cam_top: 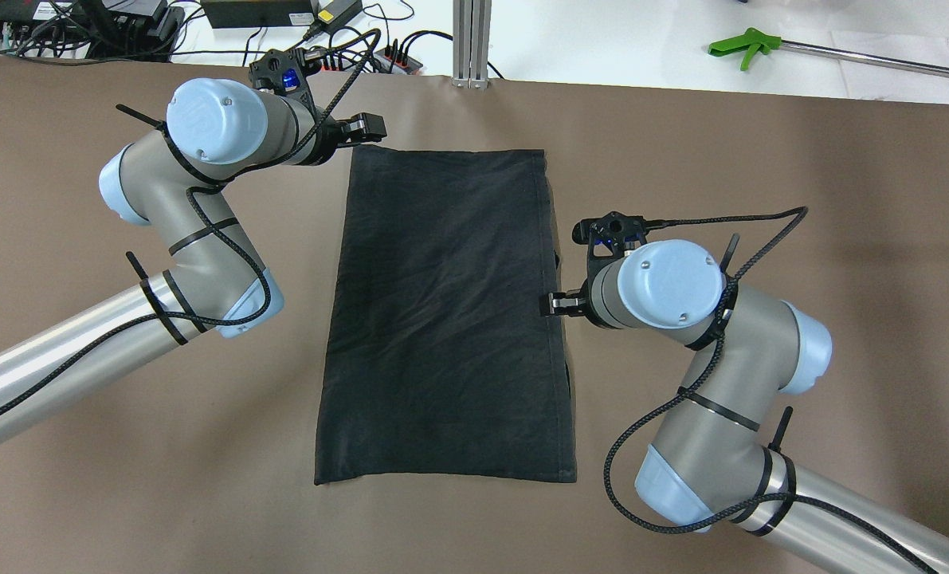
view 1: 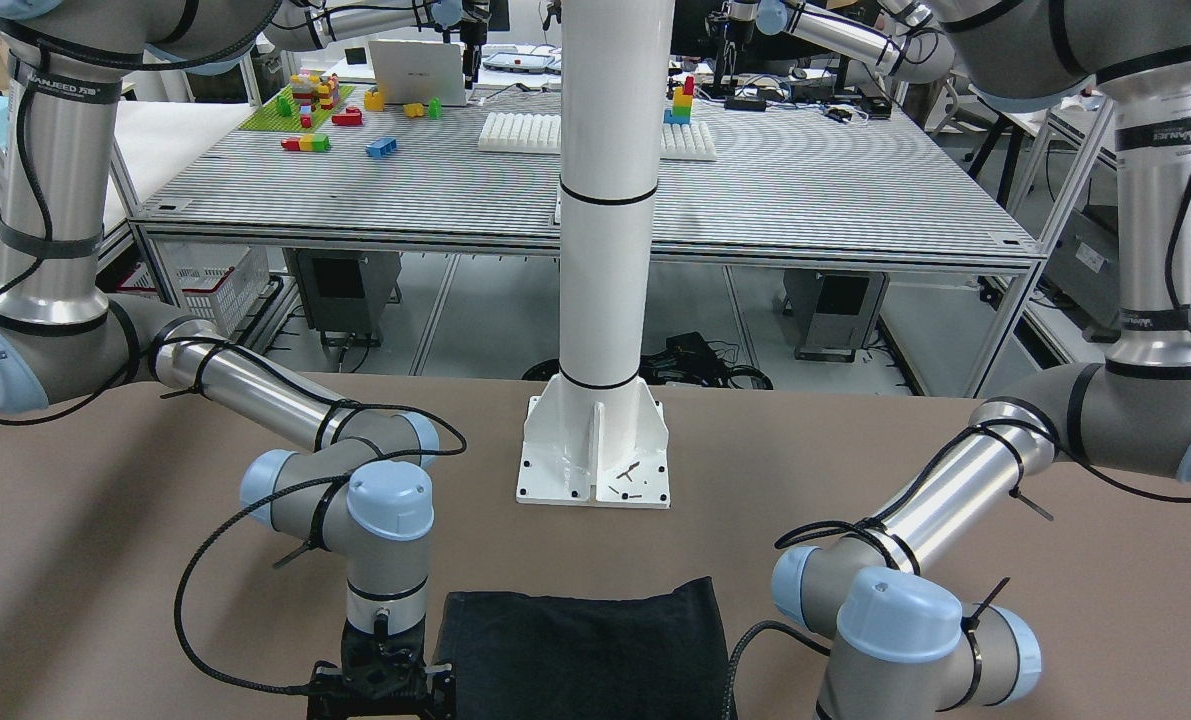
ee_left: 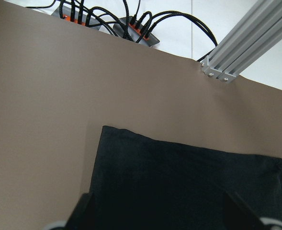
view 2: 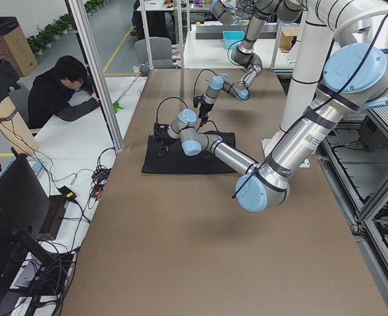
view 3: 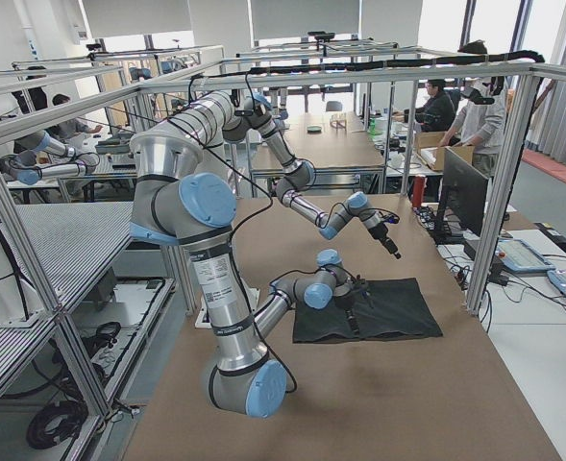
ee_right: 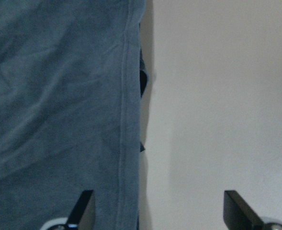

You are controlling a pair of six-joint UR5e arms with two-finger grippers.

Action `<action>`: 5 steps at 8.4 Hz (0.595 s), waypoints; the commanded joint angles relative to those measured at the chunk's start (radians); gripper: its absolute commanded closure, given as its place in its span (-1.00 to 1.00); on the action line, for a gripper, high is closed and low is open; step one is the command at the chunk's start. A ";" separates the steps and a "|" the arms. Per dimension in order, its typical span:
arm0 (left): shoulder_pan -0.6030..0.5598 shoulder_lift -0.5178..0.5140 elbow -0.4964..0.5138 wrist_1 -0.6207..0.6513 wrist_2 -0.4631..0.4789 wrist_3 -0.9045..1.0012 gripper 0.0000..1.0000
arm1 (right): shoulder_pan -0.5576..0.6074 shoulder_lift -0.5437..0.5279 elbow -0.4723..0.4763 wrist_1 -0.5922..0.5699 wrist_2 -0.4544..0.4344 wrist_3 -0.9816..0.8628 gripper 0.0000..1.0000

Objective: Fold clothes

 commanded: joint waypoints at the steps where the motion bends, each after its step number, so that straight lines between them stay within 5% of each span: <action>1: 0.000 -0.004 -0.002 -0.002 -0.001 -0.001 -0.89 | -0.018 -0.016 0.113 0.117 0.074 0.344 -0.89; 3: -0.001 0.007 -0.037 0.000 -0.004 -0.001 -0.89 | -0.131 -0.113 0.103 0.361 0.038 0.486 -0.89; 5: -0.001 0.012 -0.042 0.002 -0.001 -0.001 -0.89 | -0.225 -0.172 0.107 0.409 -0.062 0.563 -0.89</action>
